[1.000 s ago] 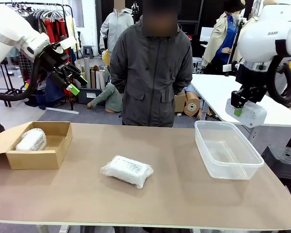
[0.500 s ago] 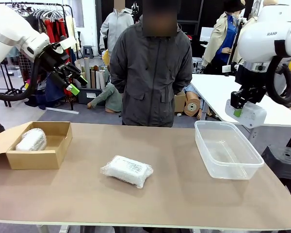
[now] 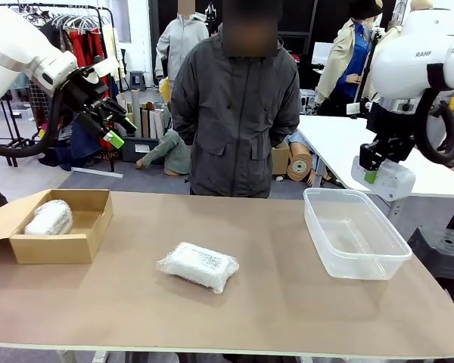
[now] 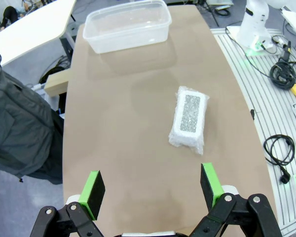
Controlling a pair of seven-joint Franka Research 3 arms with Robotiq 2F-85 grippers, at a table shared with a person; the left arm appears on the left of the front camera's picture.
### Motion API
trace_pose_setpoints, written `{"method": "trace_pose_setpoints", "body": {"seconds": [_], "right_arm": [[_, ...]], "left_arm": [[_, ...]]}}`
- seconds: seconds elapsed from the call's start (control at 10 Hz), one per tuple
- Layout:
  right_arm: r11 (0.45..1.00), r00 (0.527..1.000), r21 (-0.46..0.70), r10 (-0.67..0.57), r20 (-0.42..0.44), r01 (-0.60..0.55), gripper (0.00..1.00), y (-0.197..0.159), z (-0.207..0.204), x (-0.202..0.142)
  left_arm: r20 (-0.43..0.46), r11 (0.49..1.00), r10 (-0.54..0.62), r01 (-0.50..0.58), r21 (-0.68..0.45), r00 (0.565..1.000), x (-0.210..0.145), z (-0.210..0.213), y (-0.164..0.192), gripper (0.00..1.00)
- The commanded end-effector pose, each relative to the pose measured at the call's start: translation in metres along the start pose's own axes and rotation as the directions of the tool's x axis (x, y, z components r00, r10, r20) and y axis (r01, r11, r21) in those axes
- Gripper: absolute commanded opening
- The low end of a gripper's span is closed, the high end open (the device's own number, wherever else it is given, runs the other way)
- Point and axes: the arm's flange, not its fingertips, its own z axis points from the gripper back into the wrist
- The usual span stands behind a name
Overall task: Separate and place wrapped and unwrapped clocks.
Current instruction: If the picked Digital clock is wrapped, place it in the Package Box ; if not, place it in the Organizing box.
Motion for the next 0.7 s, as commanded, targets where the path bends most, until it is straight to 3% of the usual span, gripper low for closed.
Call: {"method": "trace_pose_setpoints", "body": {"seconds": [0.0, 0.6], "right_arm": [[0.999, 0.999, 0.012, -0.032, 0.016, 0.032, 0.0, -0.01, -0.019, 0.002], [0.995, 0.996, 0.05, -0.091, 0.017, 0.09, 0.0, -0.025, -0.062, 0.003]], "left_arm": [[0.007, 1.0, -0.003, 0.003, -0.003, 1.0, 0.001, 0.001, -0.001, 1.0], [0.007, 1.0, -0.003, 0.003, -0.003, 1.0, 0.001, 0.001, -0.001, 1.0]]}}
